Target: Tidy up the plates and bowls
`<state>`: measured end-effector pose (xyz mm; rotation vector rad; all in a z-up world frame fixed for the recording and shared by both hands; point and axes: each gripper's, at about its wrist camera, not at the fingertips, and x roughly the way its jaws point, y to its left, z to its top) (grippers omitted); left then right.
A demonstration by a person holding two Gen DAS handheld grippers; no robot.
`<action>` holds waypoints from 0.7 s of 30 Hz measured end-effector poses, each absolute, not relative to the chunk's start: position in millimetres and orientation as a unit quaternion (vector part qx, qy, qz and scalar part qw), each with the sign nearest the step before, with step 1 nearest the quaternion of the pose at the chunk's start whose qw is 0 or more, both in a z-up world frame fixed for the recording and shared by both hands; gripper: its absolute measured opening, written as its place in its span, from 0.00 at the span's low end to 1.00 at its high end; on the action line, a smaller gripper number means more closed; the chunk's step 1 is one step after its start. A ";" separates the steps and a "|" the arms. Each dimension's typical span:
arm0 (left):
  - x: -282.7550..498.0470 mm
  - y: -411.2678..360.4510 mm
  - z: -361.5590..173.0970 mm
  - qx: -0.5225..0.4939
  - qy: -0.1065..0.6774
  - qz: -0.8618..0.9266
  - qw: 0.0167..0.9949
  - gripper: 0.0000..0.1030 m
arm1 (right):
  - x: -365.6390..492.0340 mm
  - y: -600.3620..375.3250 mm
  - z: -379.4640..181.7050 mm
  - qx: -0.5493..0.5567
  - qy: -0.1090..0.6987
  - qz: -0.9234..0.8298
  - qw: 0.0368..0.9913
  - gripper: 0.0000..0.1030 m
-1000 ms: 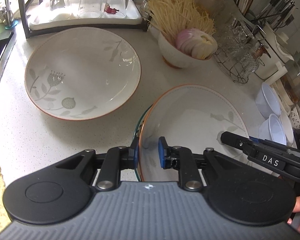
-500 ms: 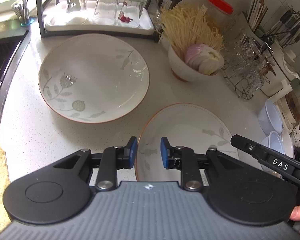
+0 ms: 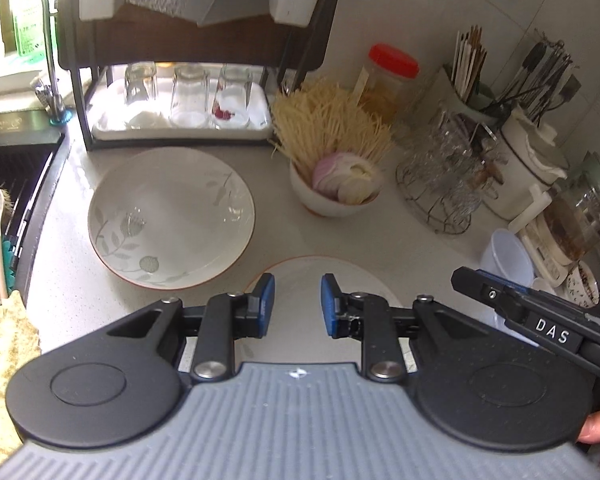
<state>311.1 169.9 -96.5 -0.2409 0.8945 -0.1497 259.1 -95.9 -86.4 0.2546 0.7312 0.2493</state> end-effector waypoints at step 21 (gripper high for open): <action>234.7 155.5 -51.7 -0.112 0.391 -0.047 0.912 0.27 | 207.3 -89.2 -51.5 0.078 0.339 0.166 0.923 0.31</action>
